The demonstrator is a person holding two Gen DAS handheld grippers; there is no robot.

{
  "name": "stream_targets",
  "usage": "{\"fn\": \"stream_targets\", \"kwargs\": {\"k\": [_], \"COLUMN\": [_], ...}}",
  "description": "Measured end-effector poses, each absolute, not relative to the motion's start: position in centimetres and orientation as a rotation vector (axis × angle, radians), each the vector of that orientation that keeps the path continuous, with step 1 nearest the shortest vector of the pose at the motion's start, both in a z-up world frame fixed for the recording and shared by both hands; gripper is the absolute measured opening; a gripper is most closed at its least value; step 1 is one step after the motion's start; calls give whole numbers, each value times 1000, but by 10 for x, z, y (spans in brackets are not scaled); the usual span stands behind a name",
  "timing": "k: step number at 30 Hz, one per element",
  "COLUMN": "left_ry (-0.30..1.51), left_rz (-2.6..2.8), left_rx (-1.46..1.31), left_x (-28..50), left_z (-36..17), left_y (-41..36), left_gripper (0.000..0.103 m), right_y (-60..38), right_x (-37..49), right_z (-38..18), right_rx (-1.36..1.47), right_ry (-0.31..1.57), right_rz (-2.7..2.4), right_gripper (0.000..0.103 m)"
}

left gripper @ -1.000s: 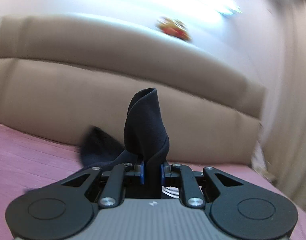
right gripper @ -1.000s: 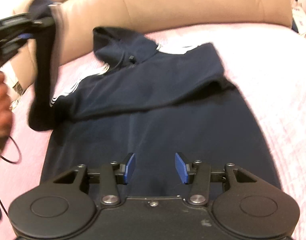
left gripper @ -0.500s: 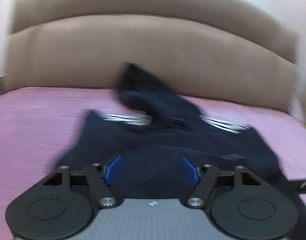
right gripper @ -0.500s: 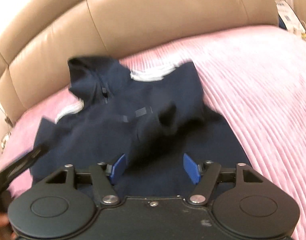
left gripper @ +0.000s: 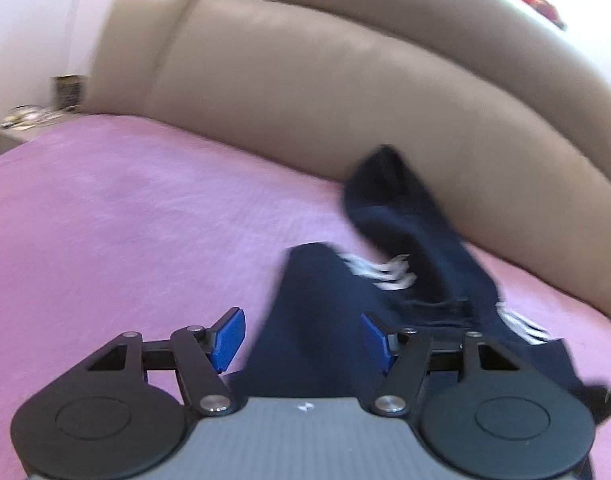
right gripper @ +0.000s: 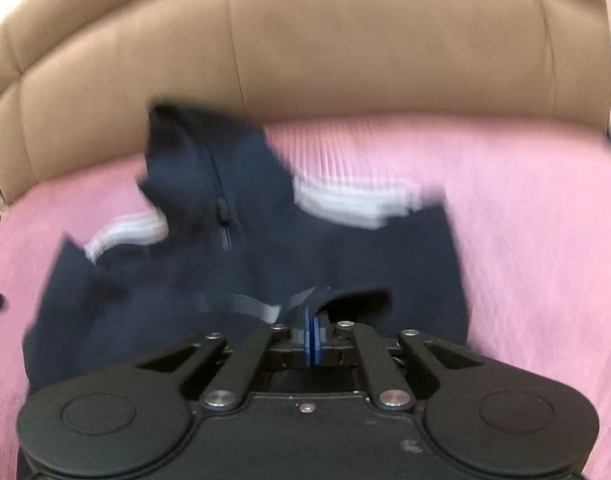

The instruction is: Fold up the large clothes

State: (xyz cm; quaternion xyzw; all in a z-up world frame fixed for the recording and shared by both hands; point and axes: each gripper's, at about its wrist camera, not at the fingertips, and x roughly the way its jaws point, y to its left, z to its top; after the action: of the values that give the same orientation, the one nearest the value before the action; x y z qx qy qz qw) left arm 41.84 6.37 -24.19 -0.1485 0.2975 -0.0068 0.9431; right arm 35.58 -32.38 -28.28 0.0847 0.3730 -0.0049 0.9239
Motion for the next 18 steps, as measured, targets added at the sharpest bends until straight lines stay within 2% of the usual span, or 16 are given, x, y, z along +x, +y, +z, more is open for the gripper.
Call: {"fn": "stream_targets", "kwargs": {"k": [4,7,8,9,10,11,12,18], "left_ry": [585,672,727,775,814,804,783,646], "left_rz": [-119,-73,-30,3,20,4,-8,-116], "left_rx": [-237,-150,-104,-65,-33,-20,-19,-169], "left_x": [441,463,472,479,483,480,476,452], "left_z": [-245,-269,-284,-296,-308,-311,-308,-260], "left_y": [21,-1,-6,-9,-9,-8,-6,18], "left_gripper": [64,64,63,62,63,63,63,61], "right_y": [-343,-359,-364,-366,-366,-367,-370,-355], "right_x": [352,359,365,373,383,391,391,355], "right_z": [-245,-274,-293,-314,-337,-357,-366,-315], "right_rx": [179,165,158,132,92,67,71,123], "right_ry": [609,666,718,784,882,973,999,748], "right_rz": [-105,-209,-242,-266,-282,-287,-288,-194], "right_gripper": [3,4,9,34,45,51,51,50]}}
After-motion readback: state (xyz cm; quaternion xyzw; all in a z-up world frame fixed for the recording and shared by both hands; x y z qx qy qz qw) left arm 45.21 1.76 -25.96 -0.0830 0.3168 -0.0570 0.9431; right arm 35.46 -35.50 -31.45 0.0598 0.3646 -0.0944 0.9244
